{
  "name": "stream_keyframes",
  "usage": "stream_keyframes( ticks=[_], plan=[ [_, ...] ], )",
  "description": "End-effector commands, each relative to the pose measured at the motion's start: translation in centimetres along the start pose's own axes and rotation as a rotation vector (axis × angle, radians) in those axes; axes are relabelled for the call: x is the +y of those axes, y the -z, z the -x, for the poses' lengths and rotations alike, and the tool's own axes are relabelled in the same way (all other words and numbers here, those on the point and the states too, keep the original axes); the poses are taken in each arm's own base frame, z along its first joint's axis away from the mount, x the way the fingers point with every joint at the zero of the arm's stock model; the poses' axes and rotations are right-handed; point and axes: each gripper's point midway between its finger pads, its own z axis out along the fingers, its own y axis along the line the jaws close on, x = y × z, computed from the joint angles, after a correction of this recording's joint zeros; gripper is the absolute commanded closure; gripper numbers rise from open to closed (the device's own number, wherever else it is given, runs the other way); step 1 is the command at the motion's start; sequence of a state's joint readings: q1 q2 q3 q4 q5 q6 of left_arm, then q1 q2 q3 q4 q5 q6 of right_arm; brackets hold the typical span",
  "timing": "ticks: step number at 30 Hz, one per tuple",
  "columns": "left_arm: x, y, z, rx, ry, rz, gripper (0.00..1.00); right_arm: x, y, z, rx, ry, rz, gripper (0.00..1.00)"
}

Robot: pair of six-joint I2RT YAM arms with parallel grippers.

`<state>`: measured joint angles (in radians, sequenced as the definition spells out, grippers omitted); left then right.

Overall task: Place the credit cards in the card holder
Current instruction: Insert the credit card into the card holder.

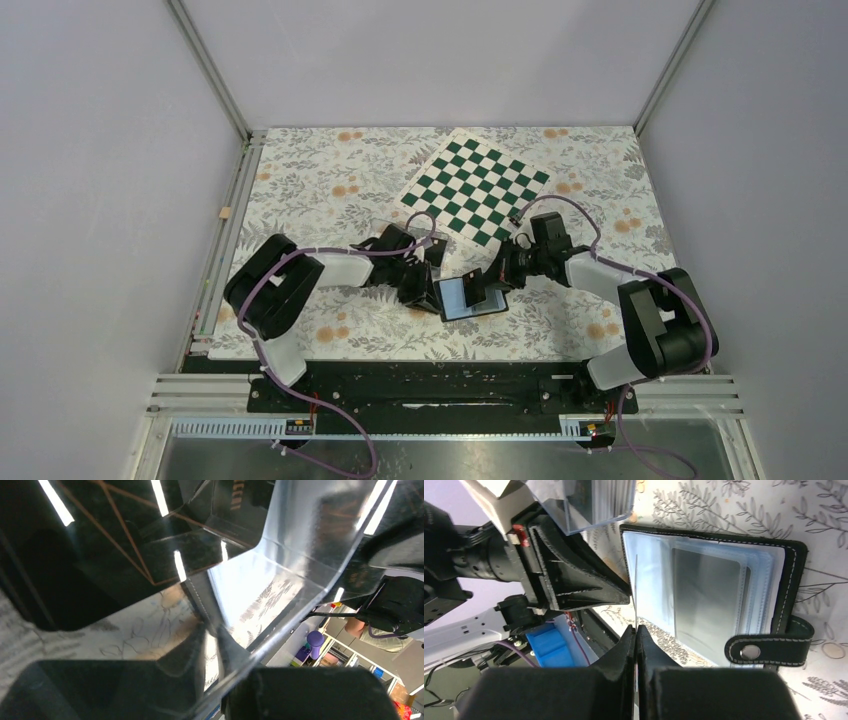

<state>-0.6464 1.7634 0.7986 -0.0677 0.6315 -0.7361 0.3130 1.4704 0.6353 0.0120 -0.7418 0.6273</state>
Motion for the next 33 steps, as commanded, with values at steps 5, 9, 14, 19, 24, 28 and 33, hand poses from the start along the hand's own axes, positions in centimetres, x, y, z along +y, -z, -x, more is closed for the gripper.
stream_keyframes(
  ticks=[5,9,14,19,24,28,33],
  plan=[
    [1.2,-0.8,1.3,-0.029,-0.022,0.074,0.87,-2.2,-0.4,2.1,-0.051,0.065,-0.130,1.00],
    [1.4,-0.6,1.4,-0.030,-0.026,0.092,0.89,-2.9,-0.1,3.2,-0.099,0.098,-0.190,1.00],
    [1.5,-0.8,1.3,-0.012,-0.027,0.095,0.91,-3.7,-0.3,3.5,-0.102,0.116,-0.220,1.00],
    [1.3,-0.9,1.4,-0.008,-0.027,0.087,0.92,-3.9,-0.9,3.0,-0.075,0.112,-0.197,1.00],
    [1.2,-1.2,1.5,0.002,-0.025,0.081,0.93,-3.2,-1.3,3.0,-0.077,0.110,-0.140,1.00],
    [1.2,-1.3,1.6,0.006,-0.026,0.080,0.94,-3.1,-1.6,2.6,-0.062,0.090,-0.113,1.00],
    [1.3,-1.6,1.6,0.014,-0.023,0.078,0.96,-2.9,-1.6,2.0,-0.043,0.068,-0.093,1.00]
  ],
)
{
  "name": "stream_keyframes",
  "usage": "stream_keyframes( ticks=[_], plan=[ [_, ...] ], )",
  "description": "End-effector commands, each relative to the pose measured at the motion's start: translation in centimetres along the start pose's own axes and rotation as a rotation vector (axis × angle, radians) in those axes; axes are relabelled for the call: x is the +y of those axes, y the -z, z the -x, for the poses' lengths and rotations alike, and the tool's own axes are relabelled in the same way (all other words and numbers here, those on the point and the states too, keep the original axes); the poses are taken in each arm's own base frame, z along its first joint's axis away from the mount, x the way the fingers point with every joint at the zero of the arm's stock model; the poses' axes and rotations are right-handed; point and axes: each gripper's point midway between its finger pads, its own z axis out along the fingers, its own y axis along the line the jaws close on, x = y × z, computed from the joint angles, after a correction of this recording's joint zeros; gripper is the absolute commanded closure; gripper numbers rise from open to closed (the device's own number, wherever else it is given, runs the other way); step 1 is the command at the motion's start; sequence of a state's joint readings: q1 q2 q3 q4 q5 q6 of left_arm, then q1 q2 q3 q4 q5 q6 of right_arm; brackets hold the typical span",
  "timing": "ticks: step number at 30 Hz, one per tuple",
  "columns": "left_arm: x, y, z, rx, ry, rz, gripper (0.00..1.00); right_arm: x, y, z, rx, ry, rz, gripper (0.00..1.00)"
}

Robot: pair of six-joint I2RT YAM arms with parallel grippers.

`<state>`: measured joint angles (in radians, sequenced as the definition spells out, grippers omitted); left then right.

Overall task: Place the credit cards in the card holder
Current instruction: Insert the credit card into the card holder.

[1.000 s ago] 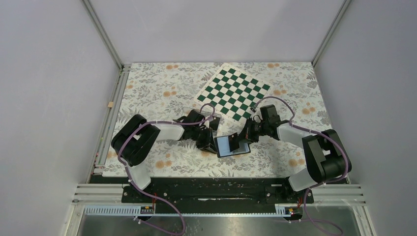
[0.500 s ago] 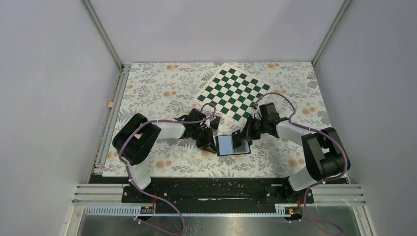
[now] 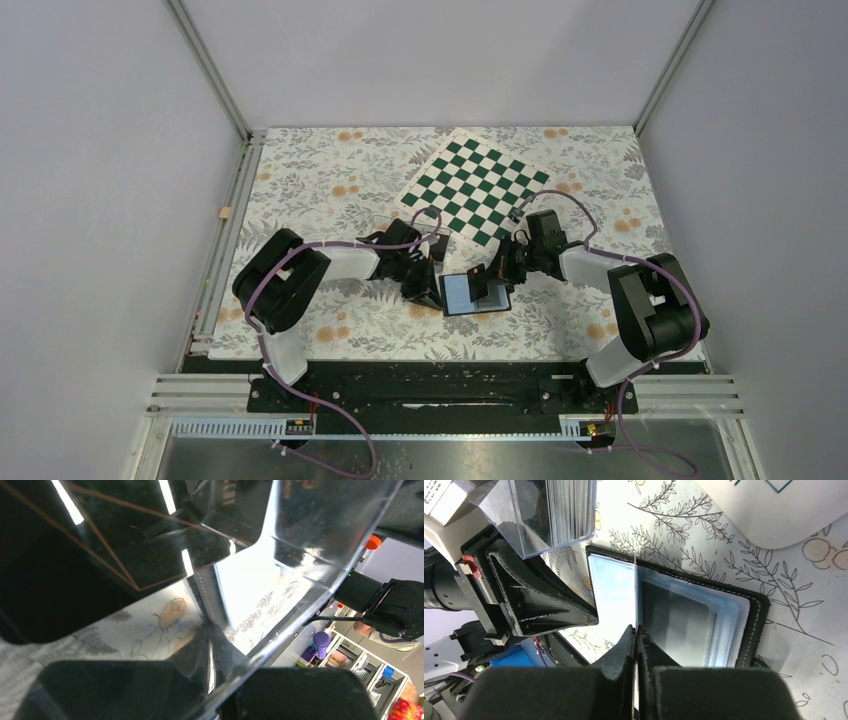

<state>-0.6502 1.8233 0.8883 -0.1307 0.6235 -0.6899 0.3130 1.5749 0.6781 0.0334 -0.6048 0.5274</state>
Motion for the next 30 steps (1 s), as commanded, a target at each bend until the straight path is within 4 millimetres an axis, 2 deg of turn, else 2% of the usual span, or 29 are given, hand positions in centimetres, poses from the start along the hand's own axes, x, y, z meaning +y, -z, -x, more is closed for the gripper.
stream_keyframes(
  ticks=[1,10,12,22,30],
  plan=[
    [1.5,-0.9,0.4,-0.003,0.007,0.054,0.96,0.4,0.0,-0.3,0.009,-0.007,0.035,1.00],
    [1.5,-1.1,0.5,-0.001,0.009,0.054,0.98,-0.5,-0.4,-1.1,0.054,-0.053,-0.008,1.00],
    [1.5,-1.1,0.6,-0.002,0.010,0.053,0.98,-0.9,-0.2,-1.8,0.085,-0.081,-0.027,1.00],
    [1.4,-1.3,0.9,-0.001,0.011,0.051,1.00,-0.8,0.3,-3.4,0.147,-0.128,-0.025,1.00],
    [1.3,-1.2,0.9,-0.001,0.009,0.051,1.00,-0.3,0.1,-3.8,0.191,-0.135,0.014,1.00]
  ],
)
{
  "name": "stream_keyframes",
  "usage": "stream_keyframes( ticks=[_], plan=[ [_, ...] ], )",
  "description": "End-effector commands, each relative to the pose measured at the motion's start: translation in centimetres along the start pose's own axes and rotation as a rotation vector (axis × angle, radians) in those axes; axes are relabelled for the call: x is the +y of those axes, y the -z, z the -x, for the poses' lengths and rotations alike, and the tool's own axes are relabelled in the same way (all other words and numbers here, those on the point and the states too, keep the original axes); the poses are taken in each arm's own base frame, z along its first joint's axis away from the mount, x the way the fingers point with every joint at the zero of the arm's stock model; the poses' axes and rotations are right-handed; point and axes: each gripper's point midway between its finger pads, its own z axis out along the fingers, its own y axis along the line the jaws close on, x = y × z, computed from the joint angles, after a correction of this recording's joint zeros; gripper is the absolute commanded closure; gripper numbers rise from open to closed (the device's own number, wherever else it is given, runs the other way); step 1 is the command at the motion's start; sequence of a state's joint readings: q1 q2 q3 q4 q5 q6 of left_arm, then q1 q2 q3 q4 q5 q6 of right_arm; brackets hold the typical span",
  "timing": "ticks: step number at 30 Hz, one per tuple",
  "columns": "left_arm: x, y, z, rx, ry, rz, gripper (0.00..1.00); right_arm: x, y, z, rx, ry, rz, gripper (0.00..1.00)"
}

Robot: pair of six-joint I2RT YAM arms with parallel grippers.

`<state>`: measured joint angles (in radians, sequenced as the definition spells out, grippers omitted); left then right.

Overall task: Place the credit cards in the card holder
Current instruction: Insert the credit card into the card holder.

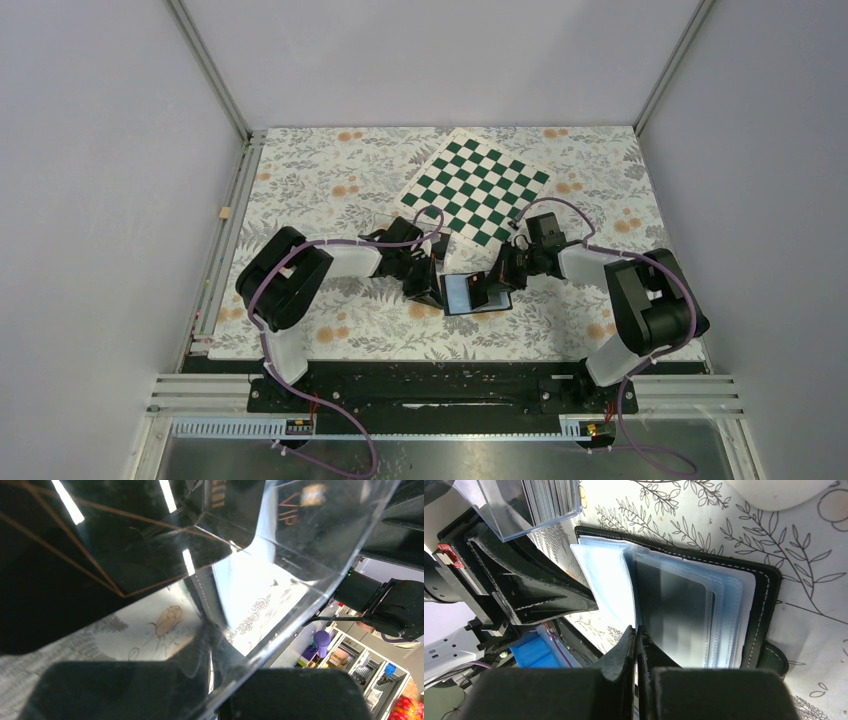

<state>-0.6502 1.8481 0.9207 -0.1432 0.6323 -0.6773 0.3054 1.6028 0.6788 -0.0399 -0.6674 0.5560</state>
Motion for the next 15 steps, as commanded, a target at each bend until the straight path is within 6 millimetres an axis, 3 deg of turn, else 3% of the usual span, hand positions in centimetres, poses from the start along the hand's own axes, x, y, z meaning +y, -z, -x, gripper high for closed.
stream_keyframes(
  ticks=[1,15],
  plan=[
    [1.6,-0.9,0.4,-0.009,0.020,0.056,1.00,-0.2,-0.3,-1.8,0.097,-0.043,0.010,1.00],
    [1.6,-1.0,0.4,-0.003,0.021,0.053,1.00,-0.4,-1.5,-1.1,0.105,-0.041,0.033,1.00]
  ],
)
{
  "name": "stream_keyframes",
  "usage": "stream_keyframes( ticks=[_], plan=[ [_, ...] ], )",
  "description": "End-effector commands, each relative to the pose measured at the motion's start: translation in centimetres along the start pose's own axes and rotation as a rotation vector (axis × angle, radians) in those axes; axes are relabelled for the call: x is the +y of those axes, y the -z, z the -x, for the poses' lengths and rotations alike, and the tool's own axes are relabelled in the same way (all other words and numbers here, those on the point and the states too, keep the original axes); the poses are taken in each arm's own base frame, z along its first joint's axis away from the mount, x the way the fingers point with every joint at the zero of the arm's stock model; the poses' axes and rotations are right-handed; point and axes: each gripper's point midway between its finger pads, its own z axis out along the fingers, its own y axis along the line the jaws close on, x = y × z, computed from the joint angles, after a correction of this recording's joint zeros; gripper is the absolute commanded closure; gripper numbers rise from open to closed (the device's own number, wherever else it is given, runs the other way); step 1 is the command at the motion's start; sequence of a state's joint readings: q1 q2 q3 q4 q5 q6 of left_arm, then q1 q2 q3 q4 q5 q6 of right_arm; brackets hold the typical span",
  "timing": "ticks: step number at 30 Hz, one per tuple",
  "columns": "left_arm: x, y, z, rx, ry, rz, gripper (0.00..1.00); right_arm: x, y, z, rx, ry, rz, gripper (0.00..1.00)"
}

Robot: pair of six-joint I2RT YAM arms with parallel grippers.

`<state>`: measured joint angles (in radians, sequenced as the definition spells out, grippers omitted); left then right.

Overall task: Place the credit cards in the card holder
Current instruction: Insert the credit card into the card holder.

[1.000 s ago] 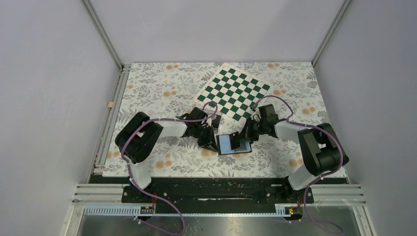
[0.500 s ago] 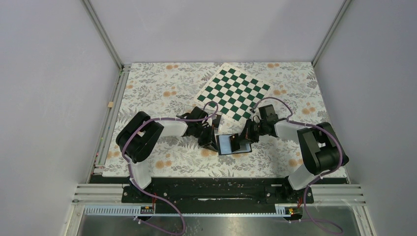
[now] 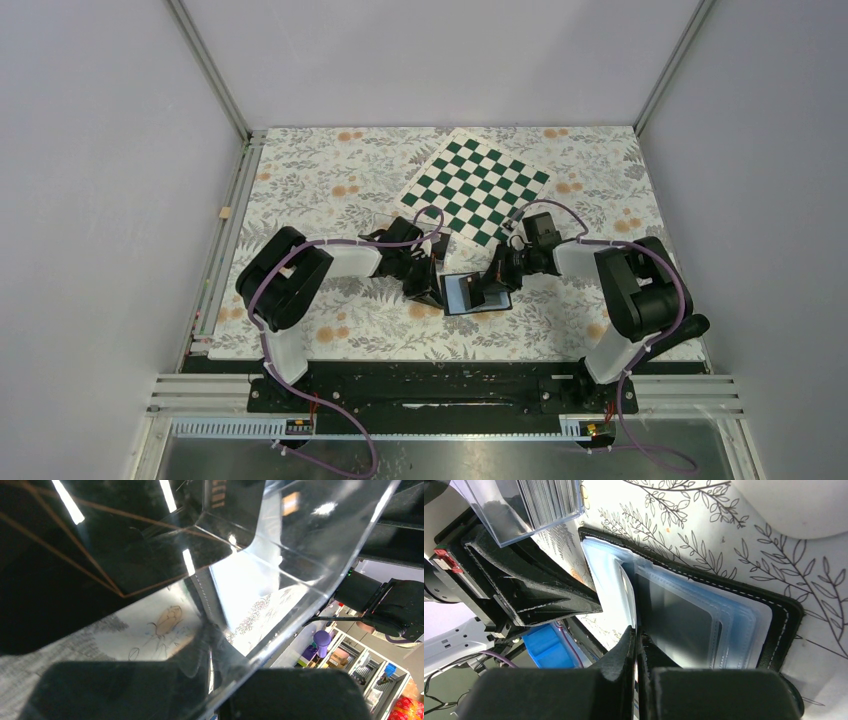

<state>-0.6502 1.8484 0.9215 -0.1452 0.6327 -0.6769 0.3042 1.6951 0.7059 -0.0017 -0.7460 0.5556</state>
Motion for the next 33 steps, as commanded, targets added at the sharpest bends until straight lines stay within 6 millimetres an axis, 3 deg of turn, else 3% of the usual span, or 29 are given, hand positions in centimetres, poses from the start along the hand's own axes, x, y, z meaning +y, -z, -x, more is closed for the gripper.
stream_keyframes(
  ticks=[1,6,10,15,19,33],
  plan=[
    [1.5,-1.0,0.4,-0.002,0.021,0.052,1.00,-0.6,-0.3,-0.9,0.042,-0.025,-0.020,1.00],
    [1.3,-0.8,0.7,-0.006,0.013,0.058,1.00,-0.5,-0.5,-1.5,0.061,-0.018,-0.052,1.00],
    [1.2,-0.8,0.7,-0.008,0.010,0.058,1.00,-0.4,-0.7,-2.2,0.089,-0.001,-0.099,0.91],
    [0.9,-0.7,0.9,-0.010,0.005,0.054,1.00,-0.6,-0.5,-2.6,0.103,0.012,-0.182,0.72],
    [0.4,-0.5,1.3,-0.012,-0.006,0.056,1.00,-0.2,-0.6,-2.7,0.113,0.021,-0.192,0.67],
    [-0.7,0.5,1.9,-0.033,-0.049,0.068,0.94,4.2,-2.1,-2.2,0.180,0.057,-0.035,0.46]
  ],
)
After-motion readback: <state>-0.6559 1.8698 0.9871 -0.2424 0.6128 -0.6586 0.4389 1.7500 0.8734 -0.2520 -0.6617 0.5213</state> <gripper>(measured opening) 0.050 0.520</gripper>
